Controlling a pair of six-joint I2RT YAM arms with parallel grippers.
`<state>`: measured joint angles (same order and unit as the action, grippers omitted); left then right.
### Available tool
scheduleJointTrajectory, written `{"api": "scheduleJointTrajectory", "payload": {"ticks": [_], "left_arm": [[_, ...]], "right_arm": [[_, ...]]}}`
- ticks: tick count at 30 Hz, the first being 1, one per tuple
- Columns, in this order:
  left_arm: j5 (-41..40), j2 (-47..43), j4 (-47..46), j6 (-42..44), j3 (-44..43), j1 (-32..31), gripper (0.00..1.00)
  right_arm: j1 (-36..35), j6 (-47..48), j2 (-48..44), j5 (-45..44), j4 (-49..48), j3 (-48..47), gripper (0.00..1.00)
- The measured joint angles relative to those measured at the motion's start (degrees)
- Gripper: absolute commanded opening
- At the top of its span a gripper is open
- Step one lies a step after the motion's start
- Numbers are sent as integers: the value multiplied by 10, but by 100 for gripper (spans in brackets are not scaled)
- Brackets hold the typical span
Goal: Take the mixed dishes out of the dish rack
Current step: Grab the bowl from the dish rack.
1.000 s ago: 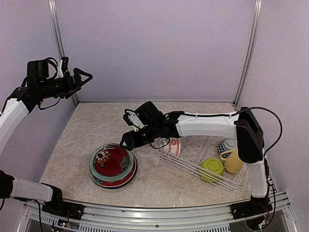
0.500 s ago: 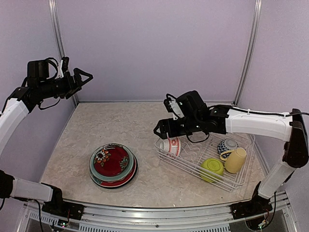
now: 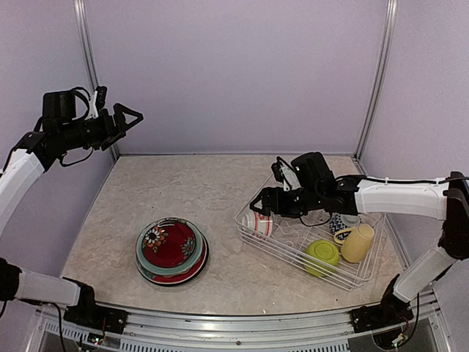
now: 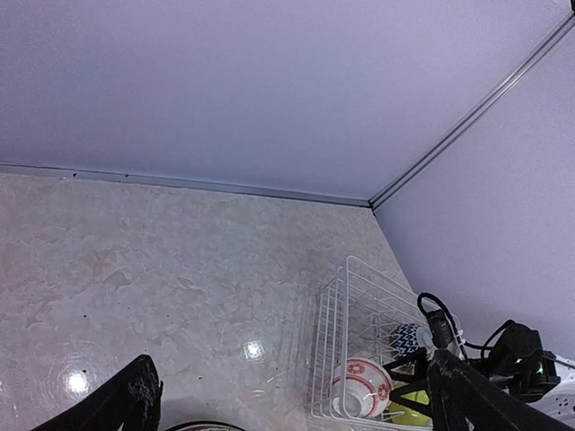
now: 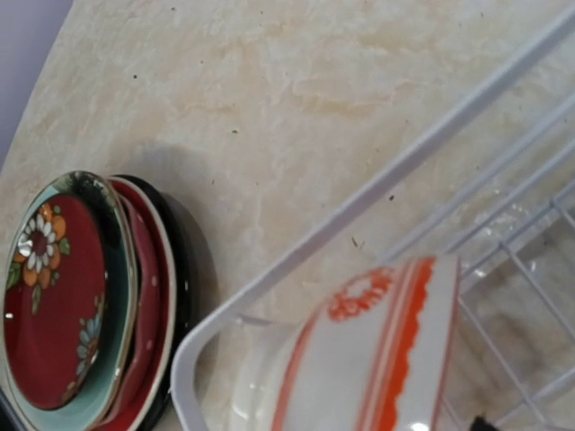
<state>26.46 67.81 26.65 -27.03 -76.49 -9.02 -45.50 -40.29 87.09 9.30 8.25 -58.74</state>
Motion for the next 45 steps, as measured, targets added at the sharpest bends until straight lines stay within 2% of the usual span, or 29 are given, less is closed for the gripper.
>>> {"api": "scheduleJointTrajectory", "payload": {"ticks": [4, 13, 23, 27, 32, 35, 40, 45], "left_arm": [[-3, 0, 0, 0, 0, 0, 99], [-4, -2, 0, 1, 0, 0, 99], [-4, -2, 0, 1, 0, -1, 99], [-4, -2, 0, 1, 0, -1, 99], [-5, -1, 0, 1, 0, -2, 99], [-7, 0, 0, 1, 0, -4, 99], [-7, 4, 0, 1, 0, -10, 99], [-12, 5, 0, 1, 0, -20, 99]], "right_arm": [[3, -18, 0, 15, -22, 15, 81], [3, -42, 9, 60, -72, 37, 65], [7, -74, 30, 91, -172, 82, 48], [7, -82, 35, 103, -206, 98, 35], [8, -92, 36, 106, -252, 123, 26], [9, -89, 36, 110, -264, 129, 12], [9, -83, 36, 127, -288, 131, 10], [16, -79, 35, 153, -323, 147, 1]]}}
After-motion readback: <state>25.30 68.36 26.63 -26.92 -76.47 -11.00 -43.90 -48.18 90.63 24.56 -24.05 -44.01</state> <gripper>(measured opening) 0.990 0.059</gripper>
